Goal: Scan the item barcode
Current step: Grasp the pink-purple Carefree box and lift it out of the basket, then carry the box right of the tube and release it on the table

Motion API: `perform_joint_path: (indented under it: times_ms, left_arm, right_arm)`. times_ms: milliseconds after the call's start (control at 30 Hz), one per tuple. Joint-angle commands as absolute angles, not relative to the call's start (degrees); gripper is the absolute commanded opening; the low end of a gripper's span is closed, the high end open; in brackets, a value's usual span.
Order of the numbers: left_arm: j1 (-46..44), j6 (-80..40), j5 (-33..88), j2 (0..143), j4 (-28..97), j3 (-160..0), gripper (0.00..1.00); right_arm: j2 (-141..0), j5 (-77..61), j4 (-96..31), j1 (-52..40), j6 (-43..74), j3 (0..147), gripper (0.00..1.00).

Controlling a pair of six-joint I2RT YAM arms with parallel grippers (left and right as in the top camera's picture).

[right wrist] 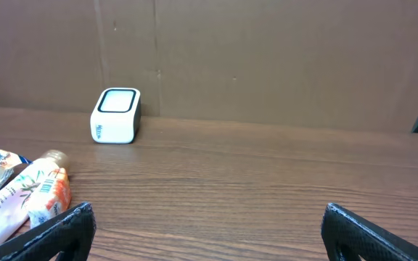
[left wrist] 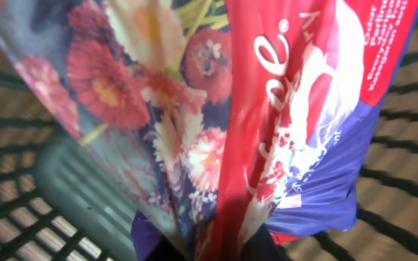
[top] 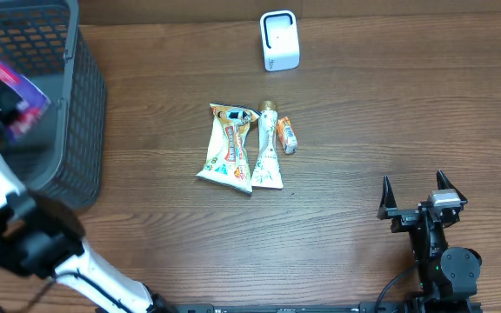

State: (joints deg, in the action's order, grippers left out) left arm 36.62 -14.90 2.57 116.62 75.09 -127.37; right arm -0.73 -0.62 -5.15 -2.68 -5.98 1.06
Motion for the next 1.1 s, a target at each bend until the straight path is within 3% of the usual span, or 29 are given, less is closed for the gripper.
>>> perform_joint_path:
  times_ms: [0,333,667,833,1067]
  left_arm:
    - [36.64,-17.15,5.69,106.21,74.74,-129.97,0.04]
    - [31.03,-17.12,23.18,93.36,81.17,-129.95,0.04]
    - [4.05,-16.95,25.41,95.72,85.27,-122.56,0.04]
    - [-11.68,-18.35,25.32,98.37,75.77,-110.56,0.04]
    - [-25.47,-25.43,25.28,106.50,58.33,-103.00,0.04]
  right_arm:
    - [-0.16,-0.49,-4.75,-2.94,-6.04,0.45,1.00]
    - [-0.16,-0.49,-4.75,-2.94,-6.04,0.45,1.00]
    - [-0.16,-0.49,-4.75,-2.94,-6.04,0.45,1.00]
    - [-0.16,-0.49,-4.75,-2.94,-6.04,0.45,1.00]
    - [-0.16,-0.49,-4.75,-2.94,-6.04,0.45,1.00]
